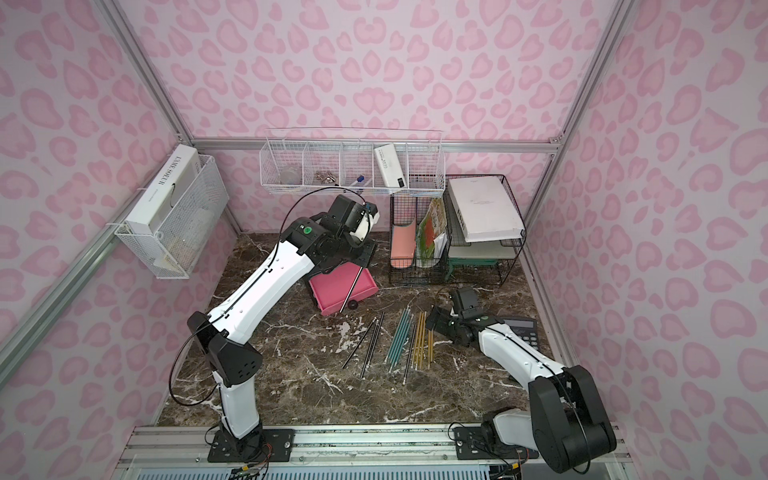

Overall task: Please place the pencils in the drawer according to their color
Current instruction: Place the pencil in the drawer.

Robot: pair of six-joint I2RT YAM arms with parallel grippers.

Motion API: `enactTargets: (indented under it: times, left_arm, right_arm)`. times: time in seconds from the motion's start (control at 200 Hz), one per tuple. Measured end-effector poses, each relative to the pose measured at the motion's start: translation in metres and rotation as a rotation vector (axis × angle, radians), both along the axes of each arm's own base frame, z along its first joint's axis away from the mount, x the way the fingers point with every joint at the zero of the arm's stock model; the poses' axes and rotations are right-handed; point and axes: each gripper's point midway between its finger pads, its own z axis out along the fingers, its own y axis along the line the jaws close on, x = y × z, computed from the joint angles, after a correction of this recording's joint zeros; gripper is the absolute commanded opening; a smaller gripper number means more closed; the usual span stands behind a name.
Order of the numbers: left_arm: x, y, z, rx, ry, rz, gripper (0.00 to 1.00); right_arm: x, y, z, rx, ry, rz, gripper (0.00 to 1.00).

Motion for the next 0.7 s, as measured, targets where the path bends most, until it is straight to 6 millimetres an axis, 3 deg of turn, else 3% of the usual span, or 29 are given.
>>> enactTargets:
  times: [0.355, 0.7]
  left_arm:
    - [0.037, 0.013, -0.012, 0.114, -0.100, -0.039, 0.00]
    - [0.040, 0.028, -0.049, 0.190, -0.058, -0.035, 0.00]
  right_arm:
    - [-0.003, 0.007, -0.002, 0.006, 0.010, 0.005, 0.95]
    - [0.000, 0.009, 0.001, 0.017, -0.006, 0.003, 0.95]
